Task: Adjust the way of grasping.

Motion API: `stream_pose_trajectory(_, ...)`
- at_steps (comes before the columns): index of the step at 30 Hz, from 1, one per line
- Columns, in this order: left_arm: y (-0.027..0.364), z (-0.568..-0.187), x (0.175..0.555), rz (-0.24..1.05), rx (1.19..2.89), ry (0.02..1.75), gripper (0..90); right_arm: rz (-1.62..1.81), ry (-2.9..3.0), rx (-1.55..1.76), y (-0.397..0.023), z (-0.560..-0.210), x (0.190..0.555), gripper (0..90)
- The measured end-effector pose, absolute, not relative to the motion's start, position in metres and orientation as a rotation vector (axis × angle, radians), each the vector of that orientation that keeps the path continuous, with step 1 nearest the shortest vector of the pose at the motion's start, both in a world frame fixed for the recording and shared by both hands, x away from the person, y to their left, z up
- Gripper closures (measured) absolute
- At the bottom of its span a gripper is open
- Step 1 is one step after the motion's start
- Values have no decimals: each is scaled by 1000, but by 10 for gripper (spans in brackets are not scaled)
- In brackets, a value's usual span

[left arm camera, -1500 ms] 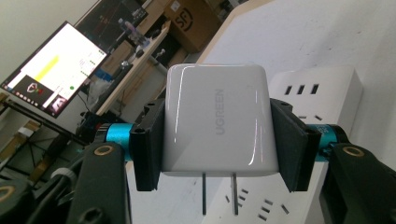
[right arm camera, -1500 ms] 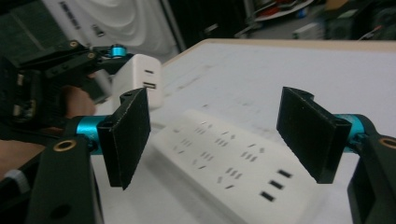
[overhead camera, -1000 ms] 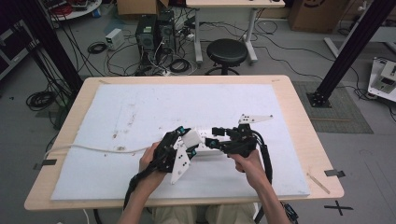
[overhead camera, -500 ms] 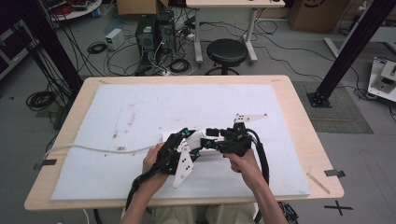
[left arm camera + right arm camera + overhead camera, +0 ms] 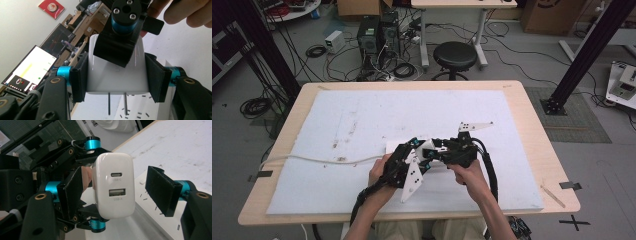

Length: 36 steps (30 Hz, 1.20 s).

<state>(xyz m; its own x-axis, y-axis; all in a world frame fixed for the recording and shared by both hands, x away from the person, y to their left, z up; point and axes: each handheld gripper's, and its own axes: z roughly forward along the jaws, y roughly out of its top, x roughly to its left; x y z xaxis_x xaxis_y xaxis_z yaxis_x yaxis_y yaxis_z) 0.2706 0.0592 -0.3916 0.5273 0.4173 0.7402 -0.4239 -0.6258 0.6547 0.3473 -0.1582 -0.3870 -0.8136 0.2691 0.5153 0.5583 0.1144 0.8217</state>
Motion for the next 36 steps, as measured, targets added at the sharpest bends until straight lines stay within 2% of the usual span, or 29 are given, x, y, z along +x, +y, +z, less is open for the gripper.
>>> stream_pose_trajectory(36,56,-391,269,1204,1883,-11,424,-1785,-2102,-782,-155,-396,346,505)
